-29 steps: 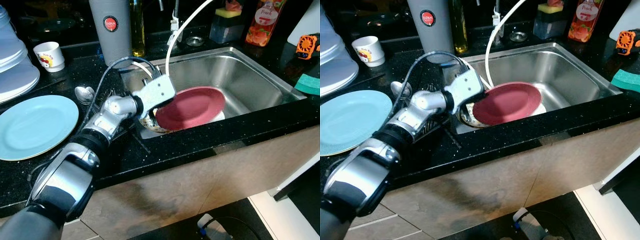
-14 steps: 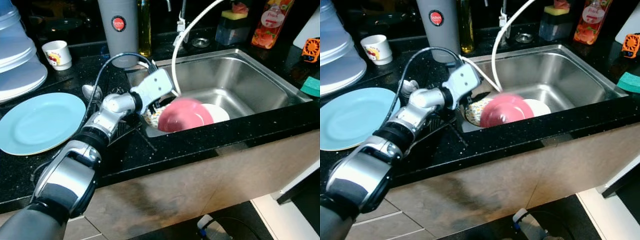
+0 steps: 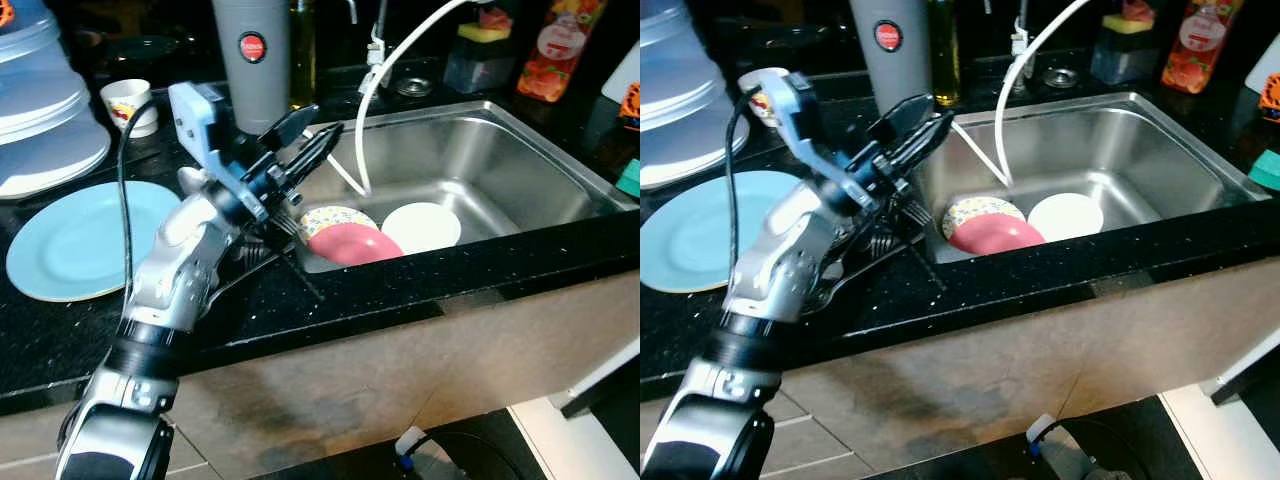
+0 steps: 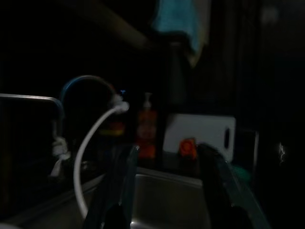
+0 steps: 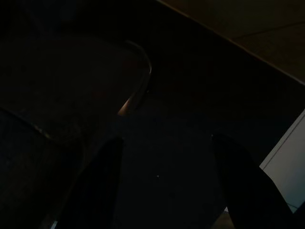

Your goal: Kitchen organization

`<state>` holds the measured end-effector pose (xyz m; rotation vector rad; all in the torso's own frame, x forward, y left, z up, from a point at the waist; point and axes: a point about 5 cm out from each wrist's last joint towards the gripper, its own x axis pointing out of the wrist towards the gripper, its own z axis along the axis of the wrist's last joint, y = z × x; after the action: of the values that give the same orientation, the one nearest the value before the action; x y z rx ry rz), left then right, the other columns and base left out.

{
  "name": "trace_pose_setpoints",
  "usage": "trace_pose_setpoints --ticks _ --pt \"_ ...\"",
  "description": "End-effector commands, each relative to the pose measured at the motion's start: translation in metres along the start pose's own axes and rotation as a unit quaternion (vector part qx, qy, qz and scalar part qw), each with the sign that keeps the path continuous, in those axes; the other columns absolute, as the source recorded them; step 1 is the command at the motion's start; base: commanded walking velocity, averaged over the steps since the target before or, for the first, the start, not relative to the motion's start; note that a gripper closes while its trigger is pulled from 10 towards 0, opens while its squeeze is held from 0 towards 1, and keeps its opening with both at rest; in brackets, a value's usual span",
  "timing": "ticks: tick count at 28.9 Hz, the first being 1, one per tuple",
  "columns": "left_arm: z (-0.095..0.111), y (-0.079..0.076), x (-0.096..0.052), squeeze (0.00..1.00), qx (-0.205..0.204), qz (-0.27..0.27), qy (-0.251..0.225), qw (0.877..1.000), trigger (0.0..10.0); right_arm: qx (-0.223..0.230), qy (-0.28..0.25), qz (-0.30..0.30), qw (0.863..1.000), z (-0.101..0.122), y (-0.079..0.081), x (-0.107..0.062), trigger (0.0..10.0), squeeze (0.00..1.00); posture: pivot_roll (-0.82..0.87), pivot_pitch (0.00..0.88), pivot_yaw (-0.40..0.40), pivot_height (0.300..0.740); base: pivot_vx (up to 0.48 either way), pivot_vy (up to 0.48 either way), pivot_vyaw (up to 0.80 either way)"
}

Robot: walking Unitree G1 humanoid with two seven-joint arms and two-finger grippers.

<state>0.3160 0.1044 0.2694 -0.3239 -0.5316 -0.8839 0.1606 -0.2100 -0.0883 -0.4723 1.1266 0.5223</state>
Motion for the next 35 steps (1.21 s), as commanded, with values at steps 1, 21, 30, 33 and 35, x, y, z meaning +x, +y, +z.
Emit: trace_pose_setpoints --ticks 1,21,30,33,35 --pt "-0.005 -0.006 -0.013 0.0 -0.052 0.034 -0.008 0.998 10.0 0.009 -0.003 0.001 1.0 0.0 0.0 0.0 10.0 0.0 0.01 0.0 0.026 0.74 0.0 0.0 0.0" --pt "-0.013 -0.043 -0.056 0.0 -0.074 0.095 0.059 0.991 10.0 0.015 -0.012 0.016 1.0 0.004 -0.001 0.0 10.0 0.0 0.05 0.0 0.0 0.74 0.0 0.0 0.19" --pt "-0.011 -0.05 -0.061 0.0 -0.061 0.107 0.085 0.989 10.0 0.014 -0.011 0.023 1.0 0.004 0.0 0.0 10.0 0.0 0.06 0.0 -0.006 0.74 0.0 0.0 0.8" --pt "-0.005 -0.049 -0.064 0.0 -0.038 0.122 0.091 0.988 10.0 0.014 -0.009 0.029 0.999 0.003 0.0 -0.001 10.0 0.0 0.07 0.0 -0.015 0.74 0.0 0.0 0.8" --pt "-0.004 -0.048 -0.066 0.0 -0.022 0.127 0.099 0.987 10.0 0.012 -0.008 0.028 0.999 0.003 0.0 -0.001 10.0 0.0 0.07 0.0 -0.017 0.74 0.0 0.0 0.8"
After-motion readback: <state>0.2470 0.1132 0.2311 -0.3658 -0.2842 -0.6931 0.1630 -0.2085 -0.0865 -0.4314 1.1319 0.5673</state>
